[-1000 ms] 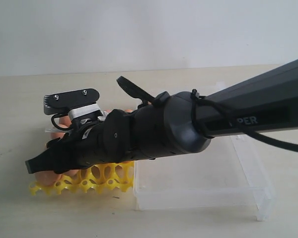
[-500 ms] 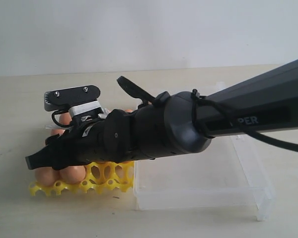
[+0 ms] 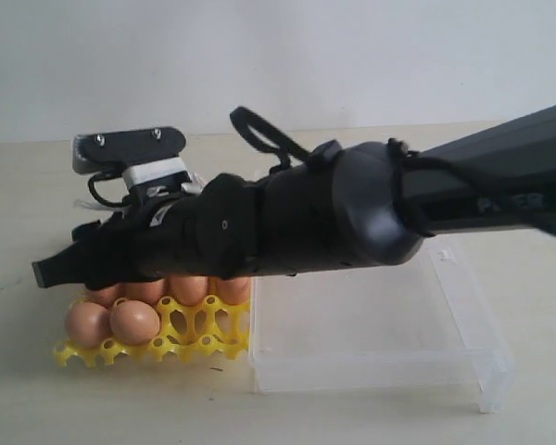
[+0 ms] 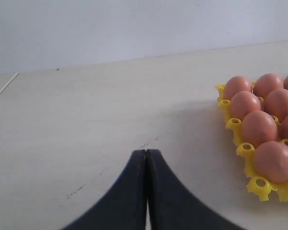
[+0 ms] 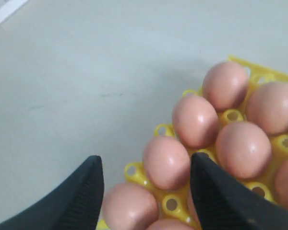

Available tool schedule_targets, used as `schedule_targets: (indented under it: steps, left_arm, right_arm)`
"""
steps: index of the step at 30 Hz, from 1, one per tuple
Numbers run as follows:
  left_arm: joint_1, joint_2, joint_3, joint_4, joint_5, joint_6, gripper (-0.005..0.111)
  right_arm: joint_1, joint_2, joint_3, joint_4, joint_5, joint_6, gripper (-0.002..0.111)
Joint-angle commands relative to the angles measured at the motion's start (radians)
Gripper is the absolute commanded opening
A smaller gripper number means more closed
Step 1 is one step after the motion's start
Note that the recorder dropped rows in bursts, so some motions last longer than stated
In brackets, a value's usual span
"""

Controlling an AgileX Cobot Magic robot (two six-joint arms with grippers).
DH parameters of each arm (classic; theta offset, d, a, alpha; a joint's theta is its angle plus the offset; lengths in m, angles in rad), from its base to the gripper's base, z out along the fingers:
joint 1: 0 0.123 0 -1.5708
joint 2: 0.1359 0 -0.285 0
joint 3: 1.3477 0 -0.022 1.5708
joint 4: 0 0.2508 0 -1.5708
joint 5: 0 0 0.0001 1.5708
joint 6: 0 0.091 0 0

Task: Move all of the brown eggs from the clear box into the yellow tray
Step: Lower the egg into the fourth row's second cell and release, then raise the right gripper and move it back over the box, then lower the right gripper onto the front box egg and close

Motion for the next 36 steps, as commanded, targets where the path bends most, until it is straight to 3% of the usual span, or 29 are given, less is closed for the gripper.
schedule_targets:
  steps: [1,6,9,13,18,24,28,36]
  left_arm:
    - [0.001,-0.006,-0.004,-0.003,-0.010,-0.004,0.000]
    - [0.001,-0.006,-0.004,-0.003,-0.010,-0.004,0.000]
    - [0.001,-0.006,-0.004,-0.003,-0.010,-0.004,0.000]
    - [0.001,-0.006,-0.004,-0.003,-0.010,-0.004,0.000]
    - [0.001,-0.006,-0.004,-0.003,-0.010,-0.004,0.000]
    - [0.001,-0.006,-0.004,-0.003,-0.010,-0.004,0.000]
    - [0.001,-0.006,-0.004,-0.003,-0.010,-0.004,0.000]
    - [0.001,-0.006,-0.004,-0.003,-0.010,-0.004,0.000]
  right_arm:
    - [-0.019,-0.108,0.008,-0.012,0.024,-0.061,0.054]
    - [-0.104,-0.209,0.042,-0.012,0.093,-0.053,0.047]
    - [-0.212,-0.228,0.047,-0.040,0.158,0.014,0.039]
    - [-0.390,-0.206,0.047,-0.165,0.202,0.283,0.039]
    - [-0.548,-0.083,-0.027,-0.167,0.358,0.232,0.039]
    - [-0.545,0.065,-0.230,-0.174,0.529,0.079,0.040]
    - [-0.534,0.104,-0.272,-0.189,0.602,0.059,0.059]
    - [-0.534,0.132,-0.272,-0.224,0.598,-0.006,0.058]
